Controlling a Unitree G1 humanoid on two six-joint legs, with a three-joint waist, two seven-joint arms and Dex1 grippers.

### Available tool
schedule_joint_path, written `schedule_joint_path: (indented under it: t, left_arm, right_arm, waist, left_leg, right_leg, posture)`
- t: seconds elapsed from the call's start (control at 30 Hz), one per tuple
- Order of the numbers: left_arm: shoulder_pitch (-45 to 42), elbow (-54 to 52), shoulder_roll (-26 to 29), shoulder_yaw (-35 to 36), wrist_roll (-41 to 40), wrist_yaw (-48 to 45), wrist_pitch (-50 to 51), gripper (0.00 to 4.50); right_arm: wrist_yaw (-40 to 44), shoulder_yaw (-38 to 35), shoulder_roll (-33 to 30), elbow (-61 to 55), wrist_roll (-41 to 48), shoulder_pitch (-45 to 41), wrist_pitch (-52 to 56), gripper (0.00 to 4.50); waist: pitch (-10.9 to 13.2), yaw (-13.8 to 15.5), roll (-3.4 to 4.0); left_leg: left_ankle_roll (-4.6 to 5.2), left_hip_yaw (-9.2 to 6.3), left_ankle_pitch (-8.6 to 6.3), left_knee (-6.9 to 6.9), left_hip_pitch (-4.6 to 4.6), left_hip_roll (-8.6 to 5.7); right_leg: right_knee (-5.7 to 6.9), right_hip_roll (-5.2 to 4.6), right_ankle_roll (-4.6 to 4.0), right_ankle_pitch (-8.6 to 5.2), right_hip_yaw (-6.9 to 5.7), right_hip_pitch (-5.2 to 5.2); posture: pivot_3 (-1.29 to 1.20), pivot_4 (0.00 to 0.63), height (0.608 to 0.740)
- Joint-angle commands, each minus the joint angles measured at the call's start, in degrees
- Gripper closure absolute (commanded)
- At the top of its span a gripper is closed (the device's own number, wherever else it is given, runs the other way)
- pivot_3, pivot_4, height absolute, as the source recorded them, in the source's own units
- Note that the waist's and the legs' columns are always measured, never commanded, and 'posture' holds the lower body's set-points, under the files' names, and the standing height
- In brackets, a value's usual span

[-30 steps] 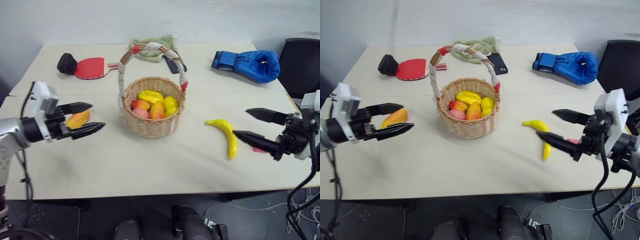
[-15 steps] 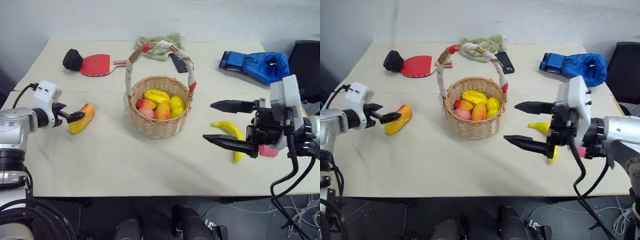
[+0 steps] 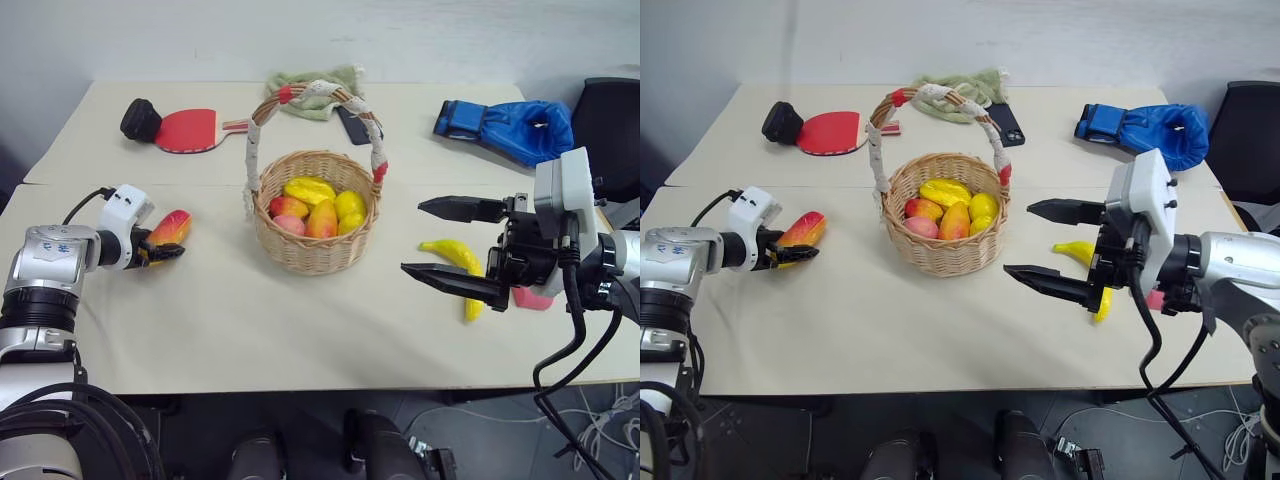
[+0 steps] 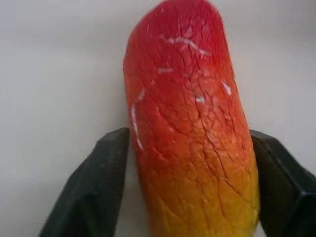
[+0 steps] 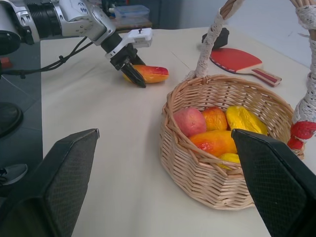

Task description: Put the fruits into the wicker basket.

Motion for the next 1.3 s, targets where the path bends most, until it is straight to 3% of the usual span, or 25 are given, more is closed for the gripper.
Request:
schedule_joint_path:
  t: [0.03,0.23,0.37,0.5,0.67,0.87,1.0,1.13,1.3]
  left_arm:
    - [-0.9,-4.3,0.8,1.0,-1.0,-3.3,1.4,2.53]
    - [5.3,-34.8,4.6,6.2,-19.7,-18.1,18.9,2.57]
    - [5.9,-48.5,6.2,7.2,-28.9,-21.7,24.8,2.57]
    - [-3.1,-51.7,-2.4,5.8,-32.4,-11.9,33.3,2.57]
    - [-13.4,-42.7,-20.8,8.3,-25.2,11.8,40.4,2.57]
    - [-15.0,-39.3,-27.7,8.0,-21.7,21.5,41.3,2.57]
    - [-13.9,-38.6,-26.1,5.9,-19.2,23.3,39.2,1.23]
    - [-13.6,-40.3,-24.1,7.8,-22.5,19.3,38.4,0.05]
    - [-8.2,-48.0,-16.2,11.1,-31.4,6.1,36.5,0.05]
  right_arm:
    - [-1.0,-1.3,0.1,-0.4,0.3,-0.5,-1.4,0.00]
    - [-2.1,-2.5,-0.2,-0.5,0.1,1.2,-1.3,0.00]
    - [-2.2,-3.0,-0.3,-0.4,-0.1,2.3,-1.7,0.00]
    - [-2.9,-3.4,0.0,0.0,-0.7,3.2,-2.2,0.00]
    - [-3.5,-3.7,0.5,-0.5,-1.4,4.8,-3.0,0.00]
    - [-4.9,-3.9,0.8,-1.6,-2.7,6.9,-4.1,0.00]
    - [-5.3,-5.1,0.7,-1.4,-3.0,8.4,-4.2,0.00]
    - [-6.1,-5.3,0.2,-0.9,-5.3,10.8,-4.5,0.00]
    - [-10.0,-5.9,0.3,1.8,-10.0,15.2,-3.1,0.00]
  waist:
    - [0.0,0.0,0.00]
    - [0.0,0.0,-0.02]
    - [0.0,0.0,-0.02]
    - [0.0,0.2,-0.03]
    - [0.0,0.3,-0.03]
    - [0.0,-0.2,-0.02]
    - [0.0,0.2,-0.03]
    - [0.0,0.2,-0.03]
    - [0.0,-0.1,-0.01]
  left_leg:
    - [0.00,0.00,0.00,0.01,0.00,0.00]
    - [0.00,-0.02,-0.02,0.13,-0.17,0.04]
    - [-0.01,-0.03,-0.04,0.21,-0.18,0.04]
    - [0.03,-0.11,0.02,0.53,-0.01,0.01]
    - [0.20,-0.65,0.06,0.57,0.31,-0.08]
    - [0.15,-1.59,-0.09,0.40,0.15,-0.45]
    - [0.13,-1.60,-0.09,0.41,0.13,-0.56]
    - [0.19,-1.63,-0.07,0.51,0.15,-0.69]
    - [0.18,-1.71,-0.07,0.47,0.18,-0.69]
  right_leg:
    - [0.02,0.00,-0.01,0.00,0.00,0.00]
    - [0.34,0.00,0.00,0.01,0.01,-0.11]
    - [0.36,0.00,0.00,0.00,0.06,-0.13]
    - [0.45,0.05,-0.01,0.02,0.27,0.06]
    - [0.02,0.04,0.11,0.21,0.16,0.78]
    - [-0.04,0.22,0.20,0.26,0.32,0.62]
    - [-0.18,0.19,0.18,0.24,0.31,0.61]
    - [-0.11,0.06,0.21,0.26,0.36,0.67]
    - [-0.08,0.04,0.20,0.26,0.37,0.66]
  posture:
    - [0.00,0.150,0.740]
    - [0.00,0.150,0.740]
    - [0.00,0.150,0.740]
    - [0.00,0.150,0.740]
    - [0.00,0.150,0.740]
    - [0.00,0.150,0.740]
    - [0.00,0.150,0.740]
    - [0.00,0.150,0.740]
    - [0.00,0.150,0.740]
